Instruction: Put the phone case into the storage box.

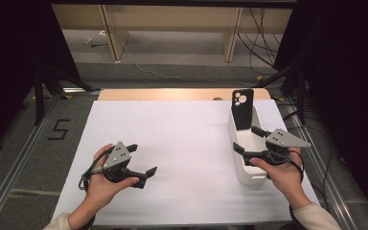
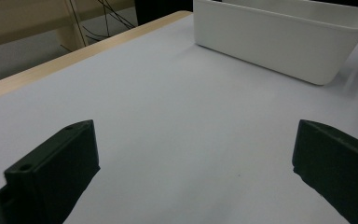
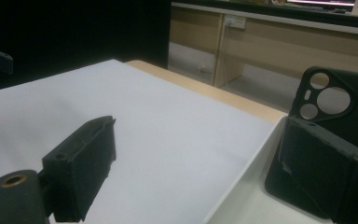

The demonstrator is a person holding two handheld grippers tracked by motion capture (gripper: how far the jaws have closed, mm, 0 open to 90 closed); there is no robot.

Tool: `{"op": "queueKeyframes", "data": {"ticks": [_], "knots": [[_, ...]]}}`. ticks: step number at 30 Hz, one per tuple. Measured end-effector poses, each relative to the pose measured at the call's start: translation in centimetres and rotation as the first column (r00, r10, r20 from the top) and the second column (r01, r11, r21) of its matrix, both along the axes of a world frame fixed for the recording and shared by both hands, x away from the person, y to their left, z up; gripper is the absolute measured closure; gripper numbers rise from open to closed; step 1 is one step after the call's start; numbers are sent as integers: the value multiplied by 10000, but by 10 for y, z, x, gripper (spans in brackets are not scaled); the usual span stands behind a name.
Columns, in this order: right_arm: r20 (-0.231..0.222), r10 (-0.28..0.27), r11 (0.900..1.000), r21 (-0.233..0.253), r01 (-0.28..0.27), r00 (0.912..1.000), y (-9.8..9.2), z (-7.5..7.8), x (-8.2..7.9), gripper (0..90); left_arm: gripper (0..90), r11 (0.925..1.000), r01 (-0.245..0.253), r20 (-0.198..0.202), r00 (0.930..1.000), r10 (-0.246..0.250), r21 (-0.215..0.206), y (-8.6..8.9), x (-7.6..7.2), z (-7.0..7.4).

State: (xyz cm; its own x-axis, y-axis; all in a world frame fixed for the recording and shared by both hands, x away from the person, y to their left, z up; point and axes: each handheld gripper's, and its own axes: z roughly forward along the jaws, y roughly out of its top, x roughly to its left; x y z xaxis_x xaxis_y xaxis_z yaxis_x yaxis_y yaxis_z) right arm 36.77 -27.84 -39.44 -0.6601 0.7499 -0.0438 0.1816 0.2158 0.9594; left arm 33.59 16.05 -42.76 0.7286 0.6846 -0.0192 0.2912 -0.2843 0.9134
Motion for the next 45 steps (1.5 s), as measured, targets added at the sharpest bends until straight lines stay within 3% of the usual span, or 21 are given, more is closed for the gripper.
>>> {"op": "queueKeyframes", "data": {"ticks": [45], "knots": [[107, 1, 9999, 163, -3, 9999, -11, -6, -22, 120, 0, 10000, -26, 26, 10000, 26, -39, 0, 0, 0]]}}
